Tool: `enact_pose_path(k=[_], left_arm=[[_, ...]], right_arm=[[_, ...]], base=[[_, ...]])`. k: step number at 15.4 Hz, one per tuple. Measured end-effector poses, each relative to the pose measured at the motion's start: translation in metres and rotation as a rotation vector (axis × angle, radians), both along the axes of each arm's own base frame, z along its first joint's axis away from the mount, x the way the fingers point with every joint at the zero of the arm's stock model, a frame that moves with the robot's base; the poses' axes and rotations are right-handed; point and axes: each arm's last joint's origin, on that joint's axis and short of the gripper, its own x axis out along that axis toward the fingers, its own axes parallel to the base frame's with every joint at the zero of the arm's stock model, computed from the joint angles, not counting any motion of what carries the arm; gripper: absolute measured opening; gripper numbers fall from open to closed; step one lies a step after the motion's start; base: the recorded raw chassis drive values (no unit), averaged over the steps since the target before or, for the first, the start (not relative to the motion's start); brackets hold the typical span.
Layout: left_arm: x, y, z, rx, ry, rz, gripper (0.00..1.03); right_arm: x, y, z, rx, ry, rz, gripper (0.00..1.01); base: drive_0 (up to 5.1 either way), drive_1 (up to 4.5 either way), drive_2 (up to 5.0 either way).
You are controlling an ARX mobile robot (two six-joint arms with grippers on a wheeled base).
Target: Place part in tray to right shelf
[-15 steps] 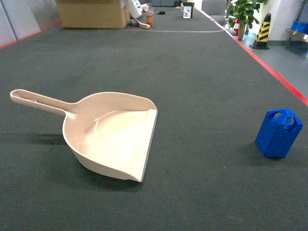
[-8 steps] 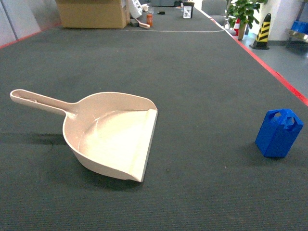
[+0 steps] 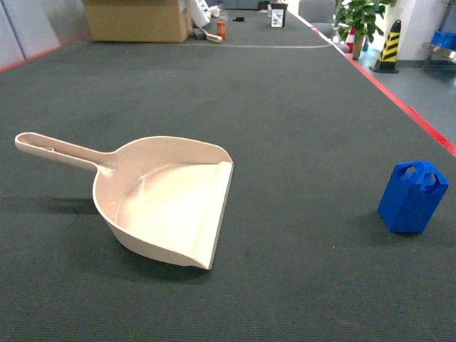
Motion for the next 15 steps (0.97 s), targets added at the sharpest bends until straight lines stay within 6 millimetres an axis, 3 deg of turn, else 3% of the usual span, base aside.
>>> enact_pose_path(k=[15], left_arm=[[0.0, 0.0, 0.0, 0.0, 0.0, 0.0, 0.98]], right_arm=[[0.0, 0.0, 0.0, 0.0, 0.0, 0.0, 0.98]], base=[[0.0, 0.0, 0.0]])
